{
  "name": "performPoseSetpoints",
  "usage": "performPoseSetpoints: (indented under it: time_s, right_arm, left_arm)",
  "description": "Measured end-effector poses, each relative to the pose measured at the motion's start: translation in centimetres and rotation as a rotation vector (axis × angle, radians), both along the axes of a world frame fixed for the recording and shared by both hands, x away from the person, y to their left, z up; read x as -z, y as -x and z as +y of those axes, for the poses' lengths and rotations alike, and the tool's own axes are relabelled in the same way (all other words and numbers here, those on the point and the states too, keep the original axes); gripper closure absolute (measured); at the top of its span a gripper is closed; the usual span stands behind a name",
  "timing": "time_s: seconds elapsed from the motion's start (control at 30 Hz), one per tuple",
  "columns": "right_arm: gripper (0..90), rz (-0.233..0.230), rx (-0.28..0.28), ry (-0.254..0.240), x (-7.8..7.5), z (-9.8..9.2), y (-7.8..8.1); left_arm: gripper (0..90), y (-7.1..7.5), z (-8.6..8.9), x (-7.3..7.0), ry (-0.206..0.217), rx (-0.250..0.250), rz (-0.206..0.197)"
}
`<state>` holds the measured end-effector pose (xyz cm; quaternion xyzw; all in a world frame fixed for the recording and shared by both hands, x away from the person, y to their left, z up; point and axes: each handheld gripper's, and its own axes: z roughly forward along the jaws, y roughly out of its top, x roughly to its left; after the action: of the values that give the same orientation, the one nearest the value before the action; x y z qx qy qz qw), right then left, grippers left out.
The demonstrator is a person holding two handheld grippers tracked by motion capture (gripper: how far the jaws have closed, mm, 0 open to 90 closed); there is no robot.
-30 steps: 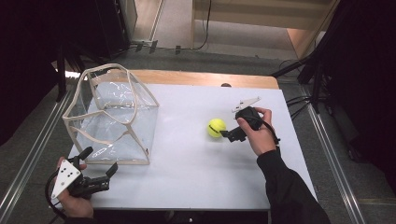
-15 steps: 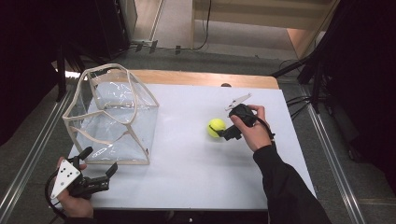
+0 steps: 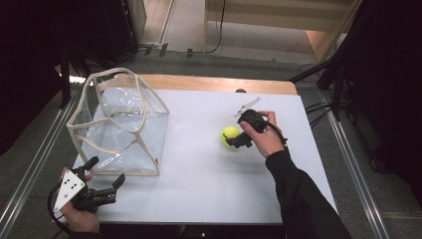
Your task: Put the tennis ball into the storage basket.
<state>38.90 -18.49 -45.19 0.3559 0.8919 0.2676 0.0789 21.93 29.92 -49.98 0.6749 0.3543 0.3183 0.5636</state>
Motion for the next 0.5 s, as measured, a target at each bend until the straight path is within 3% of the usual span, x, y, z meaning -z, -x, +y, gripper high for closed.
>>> performPoseSetpoints:
  time_s: [0.17,0.5]
  right_arm:
    - [0.0,0.025,0.012,-0.018,0.2,0.2,-0.5]
    - [0.0,0.074,0.012,0.029,1.2,1.1,-1.3]
  left_arm:
    - [0.0,0.0,0.0,0.0,-0.001,0.001,-0.001]
    - [0.0,0.0,0.0,0.0,-0.002,0.001,-0.001]
